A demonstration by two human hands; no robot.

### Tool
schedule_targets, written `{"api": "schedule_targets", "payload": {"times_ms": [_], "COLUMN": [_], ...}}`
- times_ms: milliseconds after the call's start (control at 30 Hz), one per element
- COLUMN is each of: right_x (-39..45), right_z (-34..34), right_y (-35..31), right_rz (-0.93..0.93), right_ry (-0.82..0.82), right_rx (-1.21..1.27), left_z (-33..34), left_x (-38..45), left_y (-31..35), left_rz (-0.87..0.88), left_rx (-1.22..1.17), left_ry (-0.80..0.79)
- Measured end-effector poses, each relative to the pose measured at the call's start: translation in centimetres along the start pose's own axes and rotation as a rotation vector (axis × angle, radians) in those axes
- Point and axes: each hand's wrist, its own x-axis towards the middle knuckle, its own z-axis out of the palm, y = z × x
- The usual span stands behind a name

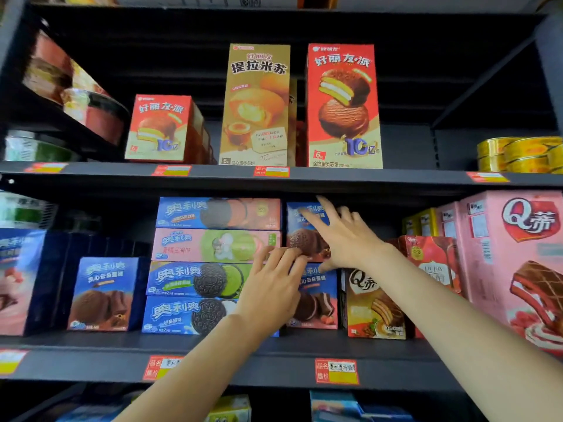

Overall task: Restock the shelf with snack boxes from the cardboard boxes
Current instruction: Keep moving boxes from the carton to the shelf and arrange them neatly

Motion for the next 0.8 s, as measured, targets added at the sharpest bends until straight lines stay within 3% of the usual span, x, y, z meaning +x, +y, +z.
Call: {"api": "schedule_targets", "payload": {"times_ms": [167, 367, 600, 800], "right_x": [0.7, -0.5, -4.2, -9.3], "right_z": [0.4, 0.4, -2.4, -5.5], "right_y": [-0.1, -0.6, -0.2, -2.7], "right_rz": [0.004, 0.008, 0.001, 0.116], "right_ry": [-0.038, 0.071, 0.156, 0.374], "right_rx": [0.039, -0.065, -0.036, 0.049], "left_z": [-0.3, -0.2, -1.2, -3.7], "left_x": [-0.2, -0.4, 0.0, -1.2], "left_y": [-0.5, -1.1, -0.3, -0.7], "left_rz": [0.004, -0.016, -0.291, -0.301], "left_rx": [0.025, -0.017, -0.349, -0.663], "left_ry": [0.028, 0.079, 0.185, 0.297]}}
